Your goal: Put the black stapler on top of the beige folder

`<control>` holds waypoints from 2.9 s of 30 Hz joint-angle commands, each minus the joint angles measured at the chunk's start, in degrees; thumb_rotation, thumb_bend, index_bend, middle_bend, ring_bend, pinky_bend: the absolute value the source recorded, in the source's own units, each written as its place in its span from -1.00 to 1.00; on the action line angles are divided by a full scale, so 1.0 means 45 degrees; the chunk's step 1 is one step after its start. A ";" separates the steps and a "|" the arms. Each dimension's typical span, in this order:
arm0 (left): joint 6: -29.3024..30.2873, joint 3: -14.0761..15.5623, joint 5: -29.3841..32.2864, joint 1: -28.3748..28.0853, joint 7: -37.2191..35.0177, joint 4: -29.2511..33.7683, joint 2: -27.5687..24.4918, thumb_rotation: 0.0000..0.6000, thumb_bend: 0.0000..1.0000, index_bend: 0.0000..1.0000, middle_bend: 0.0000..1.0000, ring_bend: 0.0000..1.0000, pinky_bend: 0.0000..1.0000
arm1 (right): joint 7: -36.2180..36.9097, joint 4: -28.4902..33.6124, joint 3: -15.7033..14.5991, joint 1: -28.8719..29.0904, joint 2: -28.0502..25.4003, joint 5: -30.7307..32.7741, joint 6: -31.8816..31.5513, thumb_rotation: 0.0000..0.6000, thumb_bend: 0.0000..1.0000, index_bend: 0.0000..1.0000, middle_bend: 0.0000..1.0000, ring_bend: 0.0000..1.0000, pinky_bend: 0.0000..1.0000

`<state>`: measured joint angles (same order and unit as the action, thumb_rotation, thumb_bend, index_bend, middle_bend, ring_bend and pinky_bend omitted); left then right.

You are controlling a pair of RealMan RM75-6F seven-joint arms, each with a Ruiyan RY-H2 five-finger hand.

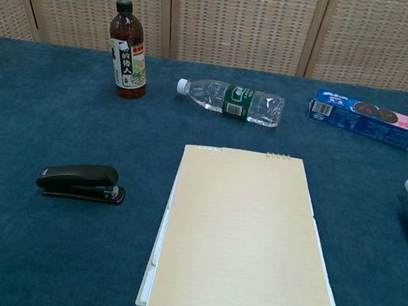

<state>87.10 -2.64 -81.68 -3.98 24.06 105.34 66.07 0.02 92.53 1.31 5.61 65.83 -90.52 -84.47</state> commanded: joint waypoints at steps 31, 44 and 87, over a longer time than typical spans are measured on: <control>-0.1492 -0.0563 0.0929 -0.1193 0.1477 0.0021 0.0614 1.00 -0.63 -1.00 -1.00 -1.00 -1.00 | 0.0340 0.0121 0.0075 -0.0059 -0.0159 0.0144 -0.0037 1.00 -0.77 -0.96 -1.00 -1.00 -1.00; -0.4364 -0.1492 0.3967 -0.3545 0.3347 0.0151 0.1721 1.00 -0.78 -0.96 -1.00 -1.00 -0.99 | 0.0483 0.0133 0.0104 -0.0064 -0.0211 0.0217 -0.0008 1.00 -0.77 -0.93 -1.00 -1.00 -1.00; -0.3914 -0.1344 0.7080 -0.6982 0.5742 -0.3407 0.8003 1.00 0.02 0.23 -0.23 -0.16 -0.12 | 0.1339 0.0141 0.0195 -0.0049 -0.0502 0.0399 0.0117 1.00 -0.77 -0.86 -1.00 -1.00 -1.00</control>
<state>69.27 -8.79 -49.68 -35.32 50.01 90.26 101.83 6.04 93.16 2.19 5.39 63.57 -88.72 -83.95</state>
